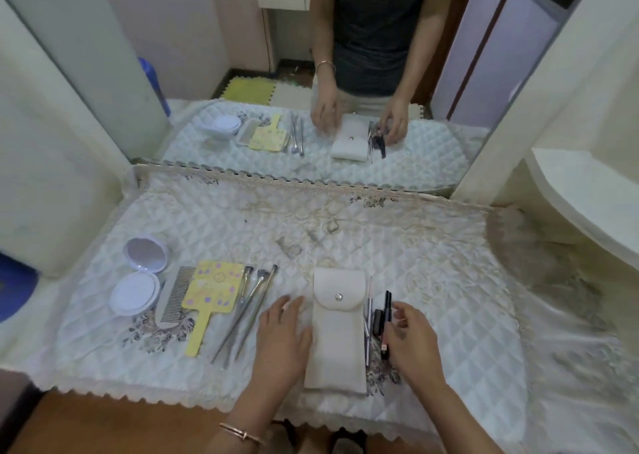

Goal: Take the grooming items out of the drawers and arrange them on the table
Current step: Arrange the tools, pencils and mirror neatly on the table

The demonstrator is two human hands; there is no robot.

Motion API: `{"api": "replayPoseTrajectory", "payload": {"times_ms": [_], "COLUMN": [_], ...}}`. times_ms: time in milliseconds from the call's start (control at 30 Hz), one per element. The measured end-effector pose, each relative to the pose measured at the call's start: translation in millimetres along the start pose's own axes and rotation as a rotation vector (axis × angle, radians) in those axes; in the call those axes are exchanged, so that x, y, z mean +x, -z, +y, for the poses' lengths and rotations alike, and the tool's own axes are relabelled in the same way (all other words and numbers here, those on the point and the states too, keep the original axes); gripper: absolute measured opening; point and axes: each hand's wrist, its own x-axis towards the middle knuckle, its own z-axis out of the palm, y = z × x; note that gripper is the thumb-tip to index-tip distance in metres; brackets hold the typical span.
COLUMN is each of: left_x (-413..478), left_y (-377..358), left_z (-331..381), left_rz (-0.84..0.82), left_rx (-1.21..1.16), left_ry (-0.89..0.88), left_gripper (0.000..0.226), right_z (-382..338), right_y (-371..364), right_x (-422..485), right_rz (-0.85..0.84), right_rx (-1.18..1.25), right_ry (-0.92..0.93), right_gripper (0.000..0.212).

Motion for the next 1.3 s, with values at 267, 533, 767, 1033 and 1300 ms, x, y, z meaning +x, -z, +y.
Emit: {"api": "replayPoseTrajectory", "payload": {"times_ms": [267,533,767,1033,1300], "left_x": [3,28,35,31,34], "left_y": [51,73,81,69,58], "left_z": [-83,-100,-102,-101,-87], "left_rz": [0.007,-0.230,-0.282,-0.256,-0.287], "left_rx": [0.061,0.061,0.087,-0.012,-0.155], "left_ry": [0.086,-0.034,-0.018,0.036,0.066], "left_gripper": [0.024,0.021,0.022,0.023,0.019], "right_z": [-78,-133,-151,-127,-105], "right_y": [-72,-157,-176,-136,-124], "right_x": [-22,-19,-16,-19,-23], "right_rz": [-0.142,-0.107,-0.091,-0.033,-0.060], "right_rx": [-0.010,0.075,-0.031,-0.129,-0.262], "right_ry": [0.218,-0.147,-0.205,-0.191,-0.093], "right_gripper": [0.024,0.031,0.020,0.017,0.008]}}
